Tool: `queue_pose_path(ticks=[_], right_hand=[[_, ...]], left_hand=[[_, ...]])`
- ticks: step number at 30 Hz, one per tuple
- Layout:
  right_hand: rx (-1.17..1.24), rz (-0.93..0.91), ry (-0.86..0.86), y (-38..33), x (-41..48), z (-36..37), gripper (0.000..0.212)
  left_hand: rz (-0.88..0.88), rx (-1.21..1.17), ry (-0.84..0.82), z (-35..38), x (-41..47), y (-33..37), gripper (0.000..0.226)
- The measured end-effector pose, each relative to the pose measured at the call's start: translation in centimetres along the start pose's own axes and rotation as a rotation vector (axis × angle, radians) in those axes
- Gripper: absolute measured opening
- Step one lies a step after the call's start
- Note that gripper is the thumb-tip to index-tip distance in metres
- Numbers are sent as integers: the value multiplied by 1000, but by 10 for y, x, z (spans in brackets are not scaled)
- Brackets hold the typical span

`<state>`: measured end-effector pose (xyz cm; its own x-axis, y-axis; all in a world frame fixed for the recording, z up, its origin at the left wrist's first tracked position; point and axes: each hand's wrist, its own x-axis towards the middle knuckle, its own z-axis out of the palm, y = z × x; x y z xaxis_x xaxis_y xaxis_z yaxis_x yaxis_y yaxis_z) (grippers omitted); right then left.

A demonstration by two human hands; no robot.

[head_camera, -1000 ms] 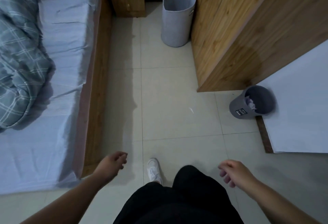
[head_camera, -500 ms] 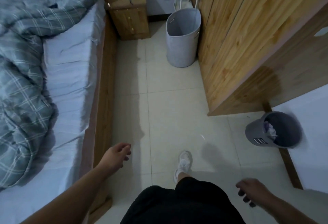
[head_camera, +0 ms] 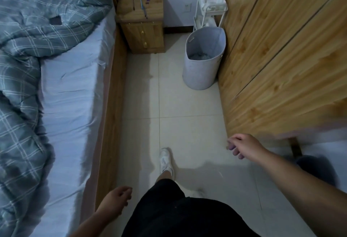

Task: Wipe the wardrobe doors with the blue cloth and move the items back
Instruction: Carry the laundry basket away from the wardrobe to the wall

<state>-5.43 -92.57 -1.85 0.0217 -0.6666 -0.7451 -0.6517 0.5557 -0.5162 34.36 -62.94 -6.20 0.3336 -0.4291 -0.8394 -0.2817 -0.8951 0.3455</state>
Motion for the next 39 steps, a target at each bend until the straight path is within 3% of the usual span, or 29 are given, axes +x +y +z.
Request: queue_pose_path(ticks=[11, 19, 23, 29, 32, 39], right_hand=[[-19, 260, 5, -11, 21, -8, 18], [114, 481, -67, -27, 112, -49, 19], [113, 386, -26, -89, 171, -77, 20], [36, 169, -5, -243, 243, -124, 20], [185, 114, 11, -319, 273, -135, 16], [172, 20, 79, -425, 348, -145, 23]], left_hand=[[303, 58, 2, -148, 150, 262, 12], [373, 69, -1, -181, 202, 403, 11], [330, 130, -26, -179, 208, 428, 10], [163, 117, -30, -182, 223, 422, 11], [98, 131, -25, -195, 241, 423, 11], [91, 214, -36, -250, 322, 487, 11]])
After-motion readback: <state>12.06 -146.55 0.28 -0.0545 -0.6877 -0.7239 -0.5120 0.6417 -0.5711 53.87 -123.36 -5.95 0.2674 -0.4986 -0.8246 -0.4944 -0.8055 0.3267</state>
